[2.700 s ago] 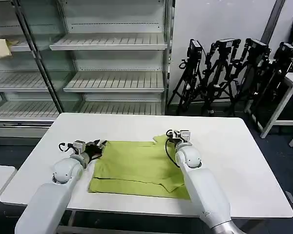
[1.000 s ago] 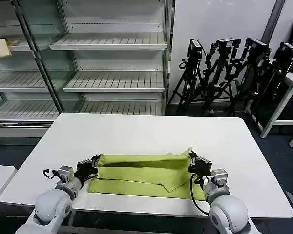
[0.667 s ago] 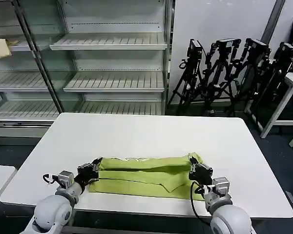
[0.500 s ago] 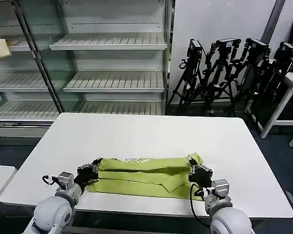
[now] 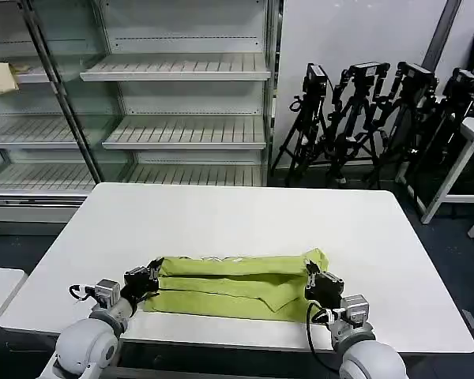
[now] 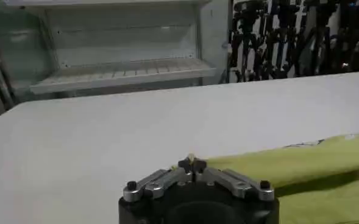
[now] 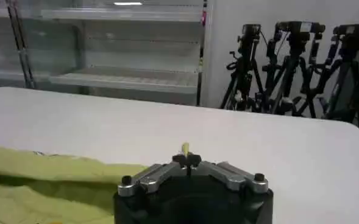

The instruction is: Fold and organize the clothes.

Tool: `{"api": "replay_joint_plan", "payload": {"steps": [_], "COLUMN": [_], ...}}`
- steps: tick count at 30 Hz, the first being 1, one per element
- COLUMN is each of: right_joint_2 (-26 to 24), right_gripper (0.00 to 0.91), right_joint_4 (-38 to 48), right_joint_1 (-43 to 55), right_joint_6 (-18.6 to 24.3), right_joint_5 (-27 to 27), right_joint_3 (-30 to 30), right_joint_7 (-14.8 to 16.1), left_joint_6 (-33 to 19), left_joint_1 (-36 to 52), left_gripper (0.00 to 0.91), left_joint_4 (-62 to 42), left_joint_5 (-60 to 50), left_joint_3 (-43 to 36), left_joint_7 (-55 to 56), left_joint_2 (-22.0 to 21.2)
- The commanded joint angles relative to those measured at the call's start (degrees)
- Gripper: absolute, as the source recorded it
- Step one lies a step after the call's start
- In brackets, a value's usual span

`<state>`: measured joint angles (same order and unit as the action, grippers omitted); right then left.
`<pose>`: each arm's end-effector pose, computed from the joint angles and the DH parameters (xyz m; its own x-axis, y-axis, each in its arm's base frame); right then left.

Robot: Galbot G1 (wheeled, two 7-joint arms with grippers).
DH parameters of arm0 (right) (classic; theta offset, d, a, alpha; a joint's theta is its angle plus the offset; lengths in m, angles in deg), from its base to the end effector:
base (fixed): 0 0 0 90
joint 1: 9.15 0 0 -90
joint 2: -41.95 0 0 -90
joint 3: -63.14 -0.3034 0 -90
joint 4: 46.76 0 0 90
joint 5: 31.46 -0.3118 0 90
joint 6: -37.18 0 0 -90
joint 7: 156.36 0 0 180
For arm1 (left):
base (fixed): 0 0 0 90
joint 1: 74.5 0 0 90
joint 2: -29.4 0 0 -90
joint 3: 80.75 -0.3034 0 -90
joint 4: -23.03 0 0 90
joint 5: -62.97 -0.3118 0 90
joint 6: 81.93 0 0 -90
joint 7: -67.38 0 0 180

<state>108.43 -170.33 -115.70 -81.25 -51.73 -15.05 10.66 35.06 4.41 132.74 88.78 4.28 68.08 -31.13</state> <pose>0.2035 -0.0035 -0.2079 -0.9404 -0.1609 0.2997 -0.1817 0.9824 -0.0428 0.2514 0.0754 -0.2379 -0.9001 0.1918 0.3912 0.2241 0.9738 0.0383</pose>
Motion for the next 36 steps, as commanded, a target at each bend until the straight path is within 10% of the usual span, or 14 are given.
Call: {"api": "replay_joint_plan", "payload": {"steps": [1, 2, 3, 32, 35, 36], "right_joint_2": [0.04, 0.0, 0.01, 1.67, 1.71, 1.73], "right_gripper": [0.0, 0.222, 0.907, 0.907, 0.907, 0.907], "right_joint_4": [0.29, 0.35, 0.36, -8.83, -8.57, -8.53], "right_joint_1": [-0.45, -0.52, -0.6, -14.77, -14.61, -14.59], "right_joint_6": [0.0, -0.24, -0.1, 7.9, 8.13, 8.18], "right_joint_5": [0.3, 0.54, 0.98, 6.19, 6.37, 6.41], "right_joint_3": [-0.05, -0.05, -0.12, -12.6, -12.32, -12.22], "right_joint_7": [0.09, 0.12, 0.31, 5.19, 5.2, 5.19], "left_joint_6": [0.58, 0.9, 1.24, 6.09, 6.09, 6.08], "left_joint_1": [-0.12, -0.27, -0.47, -1.93, -1.87, -1.71], "left_gripper": [0.171, 0.907, 0.907, 0.907, 0.071, 0.02], "left_joint_4": [-0.32, -0.15, 0.17, 4.57, 3.59, 3.37], "left_joint_5": [-0.51, -0.52, -0.6, 8.2, 7.82, 7.85], "left_joint_3": [-0.05, -0.03, 0.03, -5.11, -5.41, -5.46], "left_joint_7": [0.03, 0.07, 0.08, 20.6, 21.11, 21.24], "left_joint_2": [-0.08, -0.13, -0.1, -4.22, -4.88, -5.11]}}
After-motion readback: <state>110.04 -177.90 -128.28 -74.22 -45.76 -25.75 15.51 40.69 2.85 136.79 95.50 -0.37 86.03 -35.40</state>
